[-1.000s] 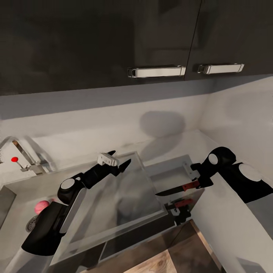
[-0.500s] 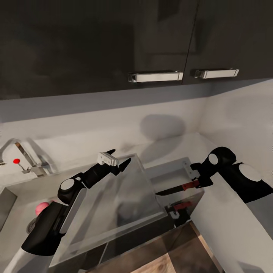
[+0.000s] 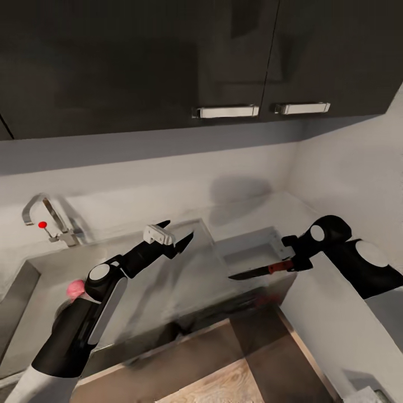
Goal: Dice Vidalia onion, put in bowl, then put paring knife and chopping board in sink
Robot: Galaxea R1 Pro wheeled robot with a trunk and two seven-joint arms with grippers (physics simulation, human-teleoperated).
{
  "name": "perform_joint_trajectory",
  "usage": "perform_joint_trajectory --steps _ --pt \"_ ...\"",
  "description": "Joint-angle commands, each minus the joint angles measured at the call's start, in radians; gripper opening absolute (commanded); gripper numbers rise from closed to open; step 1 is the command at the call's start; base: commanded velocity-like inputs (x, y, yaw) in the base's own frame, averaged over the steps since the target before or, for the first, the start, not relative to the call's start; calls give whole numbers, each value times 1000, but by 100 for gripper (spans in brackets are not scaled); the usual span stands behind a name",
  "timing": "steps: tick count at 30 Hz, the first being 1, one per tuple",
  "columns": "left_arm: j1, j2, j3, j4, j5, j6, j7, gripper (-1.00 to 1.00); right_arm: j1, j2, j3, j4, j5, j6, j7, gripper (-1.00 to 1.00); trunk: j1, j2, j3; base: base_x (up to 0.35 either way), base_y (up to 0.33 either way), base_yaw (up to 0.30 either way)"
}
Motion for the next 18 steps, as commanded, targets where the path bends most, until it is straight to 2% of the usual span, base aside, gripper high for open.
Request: perform_joint_trajectory --steps 1,2,4,6,12,16,18 --pt "-1 1 0 -1 10 9 0 100 -1 -1 -20 -1 2 6 -6 -100 0 -2 -2 -273 0 0" --pt "-1 1 1 -1 10 9 0 100 -1 -1 -71 -1 3 5 -19 -100 0 -2 -2 -221 0 0" --pt "-1 1 1 -1 10 9 0 100 -1 -1 -96 -1 3 5 -24 -100 0 -2 -2 -154 0 0" --pt "-1 1 1 0 10 9 0 100 -1 -1 -115 -1 4 5 -28 -100 0 -2 -2 -58 0 0" --pt "-1 2 2 0 10 10 0 100 -1 -2 -136 -1 8 5 -35 -100 0 -2 -2 -12 0 0" --pt "-1 2 3 0 10 11 0 100 -1 -2 -182 -1 18 3 -61 -100 0 -2 -2 -1 0 0" --pt "-1 2 3 0 10 11 0 100 -1 -2 -224 -1 41 3 -71 -100 0 -2 -2 0 0 0"
